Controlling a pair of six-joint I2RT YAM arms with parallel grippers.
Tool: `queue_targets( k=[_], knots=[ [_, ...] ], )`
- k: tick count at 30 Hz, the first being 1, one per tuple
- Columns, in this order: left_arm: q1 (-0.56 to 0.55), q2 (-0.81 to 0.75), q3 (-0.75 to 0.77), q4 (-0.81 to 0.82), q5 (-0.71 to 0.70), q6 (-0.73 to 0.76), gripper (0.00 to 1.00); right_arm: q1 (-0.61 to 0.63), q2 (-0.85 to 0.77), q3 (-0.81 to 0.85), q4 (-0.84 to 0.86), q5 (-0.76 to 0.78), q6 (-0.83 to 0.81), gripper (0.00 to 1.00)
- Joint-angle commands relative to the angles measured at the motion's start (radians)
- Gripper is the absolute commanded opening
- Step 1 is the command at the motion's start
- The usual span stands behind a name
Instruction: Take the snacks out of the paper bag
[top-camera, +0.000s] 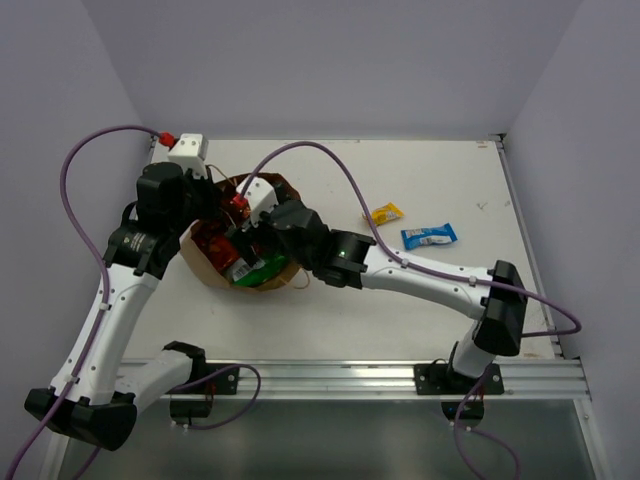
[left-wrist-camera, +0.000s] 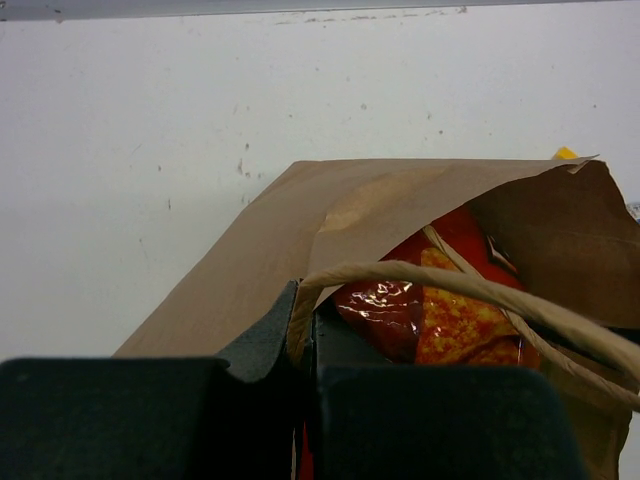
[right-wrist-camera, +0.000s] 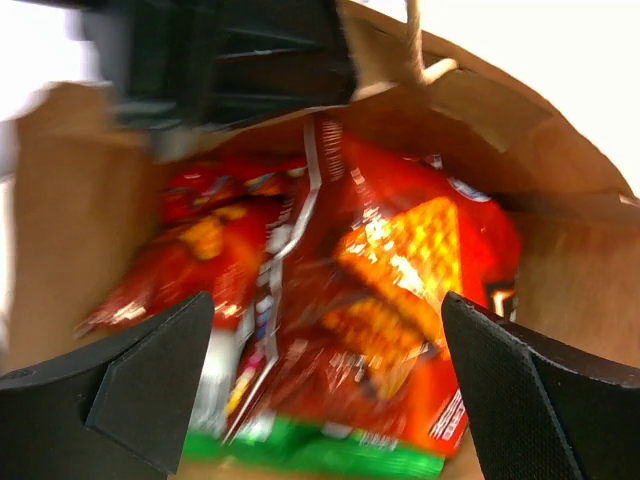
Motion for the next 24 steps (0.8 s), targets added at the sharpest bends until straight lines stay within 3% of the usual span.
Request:
queue_targets(
  k=[1, 7, 9, 12, 13, 15, 16, 19, 21, 24],
  knots=[
    [0.000, -0.002, -0.014, -0.018, 0.054, -0.009, 0.00, 0.000, 0.065, 0.099, -0.011, 0.132, -0.061, 0.99],
    [0.000, -0.005, -0.011, -0.025, 0.048, -0.003, 0.00, -0.002, 0.187, 0.131, -0.037, 0.187, -0.075, 0.99],
    [0.000, -0.007, -0.012, -0.028, 0.041, 0.002, 0.00, -0.004, 0.199, 0.127, -0.036, 0.198, -0.074, 0.95],
    [0.000, -0.011, -0.014, -0.034, 0.041, 0.010, 0.00, -0.005, 0.175, 0.104, -0.025, 0.194, -0.067, 0.78],
    [0.000, -0.013, -0.014, -0.038, 0.011, 0.011, 0.00, -0.005, 0.162, 0.091, -0.017, 0.191, -0.075, 0.66],
    [0.000, -0.013, -0.015, -0.040, 0.002, 0.016, 0.00, -0.005, 0.121, 0.084, -0.014, 0.178, -0.084, 0.51],
    [0.000, -0.013, -0.015, -0.040, -0.006, 0.017, 0.00, -0.005, 0.107, 0.073, -0.010, 0.177, -0.090, 0.35],
    [0.000, -0.014, -0.018, -0.041, -0.015, 0.019, 0.00, -0.005, 0.063, 0.056, -0.008, 0.178, -0.106, 0.09],
    [0.000, -0.016, -0.018, -0.041, -0.020, 0.019, 0.00, -0.005, 0.037, 0.045, -0.008, 0.178, -0.112, 0.01],
    [0.000, -0.016, -0.015, -0.041, -0.034, 0.022, 0.00, -0.005, -0.037, 0.016, -0.008, 0.137, -0.123, 0.00]
  ],
)
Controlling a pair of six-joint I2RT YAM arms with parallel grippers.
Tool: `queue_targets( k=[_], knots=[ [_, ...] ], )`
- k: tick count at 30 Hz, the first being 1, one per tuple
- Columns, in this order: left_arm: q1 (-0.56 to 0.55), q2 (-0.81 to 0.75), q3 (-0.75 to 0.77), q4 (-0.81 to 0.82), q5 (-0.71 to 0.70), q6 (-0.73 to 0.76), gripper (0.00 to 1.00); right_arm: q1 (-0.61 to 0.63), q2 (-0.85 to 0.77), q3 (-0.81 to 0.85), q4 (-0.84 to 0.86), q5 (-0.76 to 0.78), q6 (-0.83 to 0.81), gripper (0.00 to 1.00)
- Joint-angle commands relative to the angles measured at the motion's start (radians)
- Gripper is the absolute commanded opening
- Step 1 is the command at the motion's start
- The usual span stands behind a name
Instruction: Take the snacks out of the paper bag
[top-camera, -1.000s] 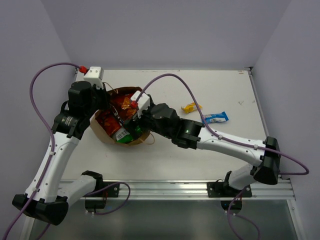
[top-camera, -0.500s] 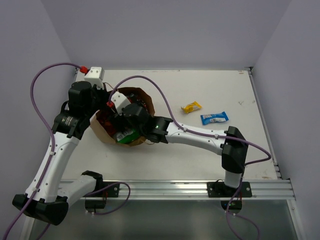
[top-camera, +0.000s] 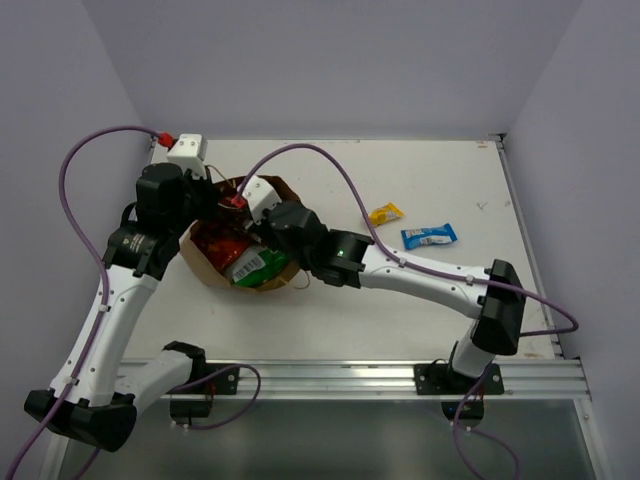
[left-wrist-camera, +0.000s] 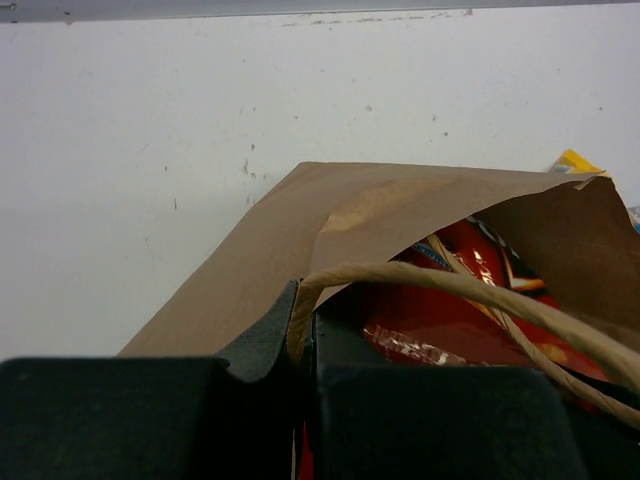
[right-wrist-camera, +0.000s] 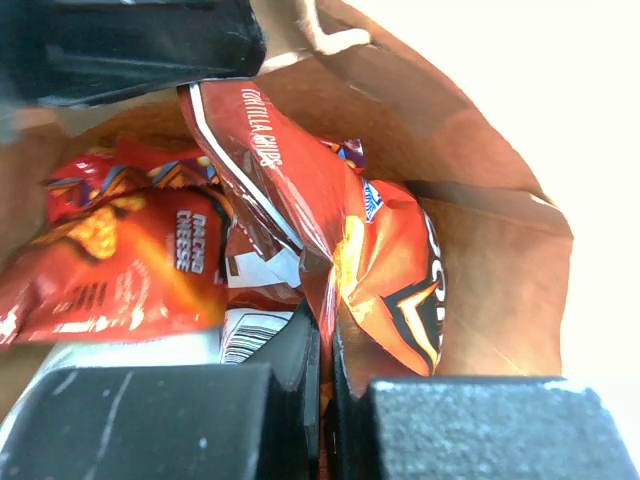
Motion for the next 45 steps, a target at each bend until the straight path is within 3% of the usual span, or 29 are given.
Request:
queue_targets(
  k=[1, 8, 13, 16, 21, 25, 28, 37, 41, 45],
  knots=[
    [0.000, -0.008, -0.012, -0.040, -0.034, 0.019, 0.00, 0.000, -0.125, -0.034, 0.003, -0.041, -0.025, 0.00],
    [0.000, 0.006, -0.006, -0.040, -0.073, 0.014, 0.00, 0.000, -0.412, -0.128, -0.002, -0.238, 0.016, 0.00],
    [0.000, 0.009, -0.004, -0.037, -0.081, 0.014, 0.00, -0.028, -0.566, -0.176, -0.003, -0.249, 0.050, 0.00],
    [0.000, 0.014, -0.003, -0.035, -0.085, 0.014, 0.00, -0.130, -0.650, -0.214, -0.003, -0.271, 0.082, 0.00],
    [0.000, 0.020, -0.001, -0.034, -0.074, 0.012, 0.00, -0.423, -0.701, -0.285, -0.003, -0.260, 0.073, 0.00],
    [0.000, 0.018, -0.001, -0.032, -0.062, 0.012, 0.00, -0.694, -0.603, -0.347, 0.035, -0.228, 0.049, 0.00],
    [0.000, 0.015, -0.004, -0.031, -0.048, 0.011, 0.00, -0.829, -0.485, -0.383, 0.104, -0.219, 0.041, 0.00],
    [0.000, 0.001, -0.010, -0.028, -0.018, 0.020, 0.00, -0.970, -0.062, -0.288, 0.253, -0.145, 0.056, 0.02],
    [0.000, -0.006, -0.009, -0.028, 0.001, 0.029, 0.00, -0.983, 0.093, -0.187, 0.176, -0.183, 0.073, 0.14],
    [-0.002, -0.013, -0.010, -0.034, 0.001, 0.043, 0.00, -0.983, 0.123, -0.144, 0.115, -0.232, 0.099, 0.46]
  ],
)
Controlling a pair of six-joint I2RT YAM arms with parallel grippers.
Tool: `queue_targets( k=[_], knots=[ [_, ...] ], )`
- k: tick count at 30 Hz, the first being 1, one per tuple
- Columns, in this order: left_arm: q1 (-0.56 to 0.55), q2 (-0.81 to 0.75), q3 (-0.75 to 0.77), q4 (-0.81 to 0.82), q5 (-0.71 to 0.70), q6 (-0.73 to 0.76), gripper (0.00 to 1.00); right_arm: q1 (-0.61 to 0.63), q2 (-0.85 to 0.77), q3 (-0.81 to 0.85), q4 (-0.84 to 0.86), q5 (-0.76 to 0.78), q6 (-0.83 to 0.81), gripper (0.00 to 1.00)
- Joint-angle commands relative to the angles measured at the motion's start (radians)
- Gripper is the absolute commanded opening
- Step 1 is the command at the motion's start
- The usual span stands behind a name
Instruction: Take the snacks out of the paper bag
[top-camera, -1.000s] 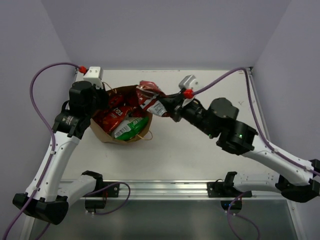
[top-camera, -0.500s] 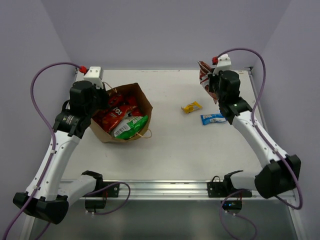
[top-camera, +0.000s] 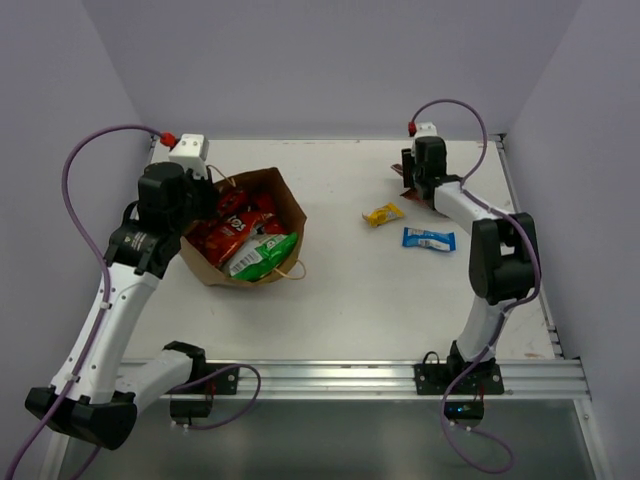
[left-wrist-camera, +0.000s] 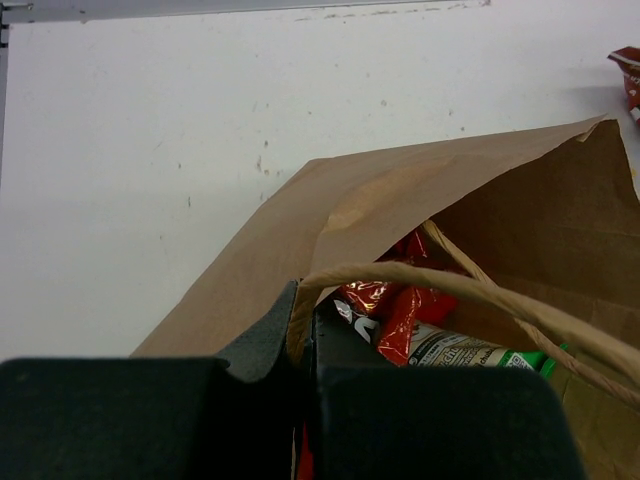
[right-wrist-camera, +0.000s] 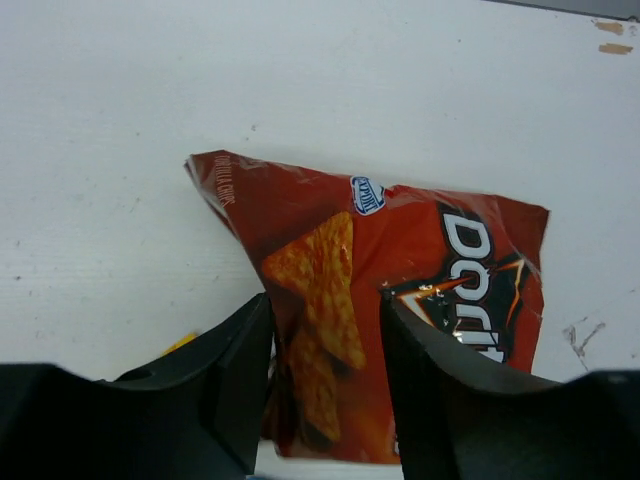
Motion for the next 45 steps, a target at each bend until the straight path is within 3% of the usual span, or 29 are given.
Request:
queue_targets(
  k=[1, 2, 3, 6, 11, 16, 22, 28, 39, 45],
  knots=[
    [0.000, -0.027, -0.010, -0.031, 0.023, 0.025, 0.00, 0.001, -0.081, 0.059, -0.027, -0.077, 0.032, 0.52],
    [0.000, -0.029, -0.010, -0.031, 0.023, 0.028, 0.00, 0.003, -0.115, 0.042, -0.032, -0.106, 0.043, 0.57],
    [0.000, -0.029, -0.009, -0.031, 0.023, 0.029, 0.00, 0.006, -0.152, 0.024, -0.037, -0.140, 0.078, 0.69],
    [-0.002, -0.029, 0.007, -0.034, 0.031, 0.042, 0.00, 0.052, -0.320, -0.045, -0.089, -0.262, 0.071, 0.81],
    [0.000, -0.030, 0.030, -0.043, 0.032, 0.085, 0.00, 0.300, -0.581, -0.079, -0.170, -0.378, -0.061, 0.84],
    [0.000, -0.041, 0.034, -0.020, 0.060, 0.114, 0.00, 0.577, -0.664, -0.045, -0.187, -0.508, -0.172, 0.85],
    [0.000, -0.042, 0.025, 0.027, 0.149, 0.140, 0.00, 0.792, -0.553, 0.042, -0.201, -0.514, -0.314, 0.81],
    [0.000, -0.044, 0.002, 0.053, 0.198, 0.160, 0.00, 0.878, -0.375, 0.129, -0.249, -0.467, -0.377, 0.80],
    [0.000, -0.064, -0.024, 0.055, 0.224, 0.115, 0.00, 0.885, -0.180, 0.134, -0.022, -0.329, -0.503, 0.82],
    [0.000, -0.065, -0.033, 0.049, 0.227, 0.094, 0.00, 0.882, -0.097, 0.143, 0.052, -0.353, -0.519, 0.82]
  ],
)
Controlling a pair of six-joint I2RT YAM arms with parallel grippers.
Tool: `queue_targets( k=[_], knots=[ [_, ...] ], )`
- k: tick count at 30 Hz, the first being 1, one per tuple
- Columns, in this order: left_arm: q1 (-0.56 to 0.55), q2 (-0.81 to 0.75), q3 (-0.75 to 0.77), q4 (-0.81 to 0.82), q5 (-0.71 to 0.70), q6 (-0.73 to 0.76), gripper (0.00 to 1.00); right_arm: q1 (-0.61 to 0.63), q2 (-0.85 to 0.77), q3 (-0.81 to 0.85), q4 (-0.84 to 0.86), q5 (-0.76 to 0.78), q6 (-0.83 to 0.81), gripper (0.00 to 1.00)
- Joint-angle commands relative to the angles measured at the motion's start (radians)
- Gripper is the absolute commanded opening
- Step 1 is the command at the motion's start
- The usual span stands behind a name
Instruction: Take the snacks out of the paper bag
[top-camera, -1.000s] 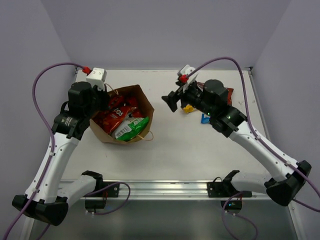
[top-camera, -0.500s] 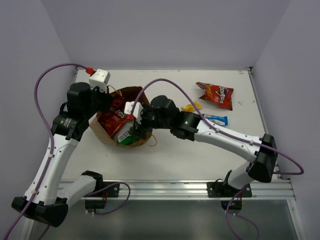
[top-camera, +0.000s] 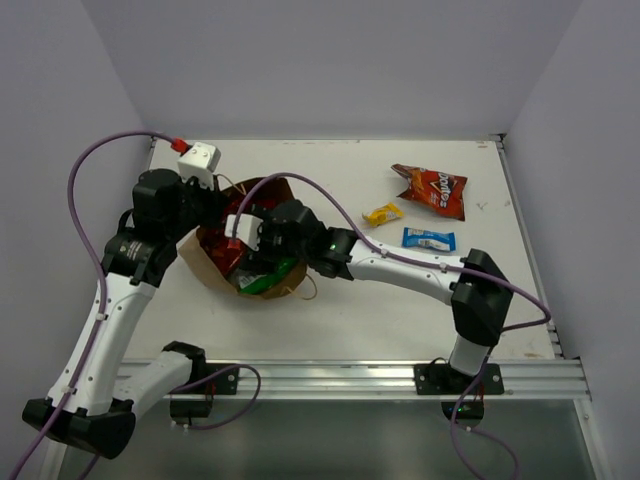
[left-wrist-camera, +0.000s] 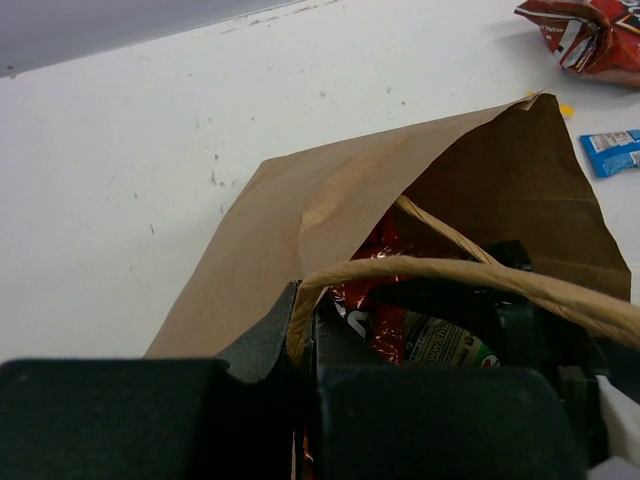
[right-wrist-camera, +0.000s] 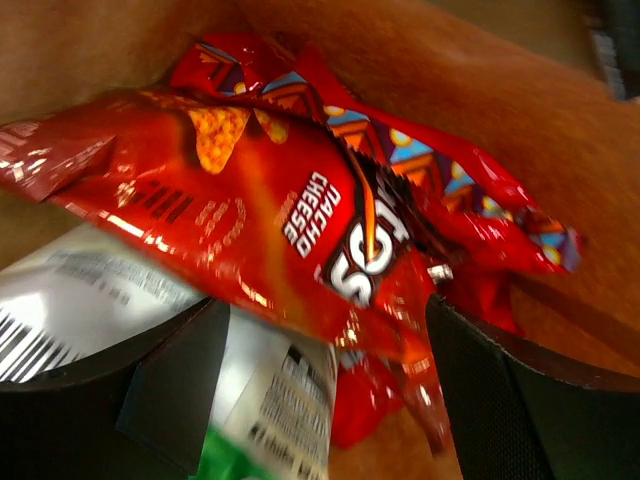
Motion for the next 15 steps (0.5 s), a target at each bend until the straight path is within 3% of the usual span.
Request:
queue_targets(
  k=[1, 7, 11, 12, 15],
  knots=[
    [0.000, -0.015, -0.010, 0.051, 0.046, -0.032, 0.00, -0.002, 0.035, 0.050, 0.099, 0.001, -0.041, 0.82],
    [0.000, -0.012, -0.008, 0.051, 0.048, -0.042, 0.00, -0.002, 0.097, 0.056, 0.128, -0.047, -0.024, 0.79],
    [0.000, -0.011, -0.008, 0.049, 0.035, -0.040, 0.00, -0.002, 0.116, 0.079, 0.128, -0.066, -0.021, 0.50],
    [0.001, -0.009, -0.007, 0.046, 0.025, -0.039, 0.00, -0.002, 0.110, 0.076, 0.127, -0.067, -0.019, 0.35],
    [0.000, -0.009, -0.002, 0.040, -0.007, -0.035, 0.00, -0.002, 0.053, 0.047, 0.134, -0.069, -0.016, 0.08]
  ],
)
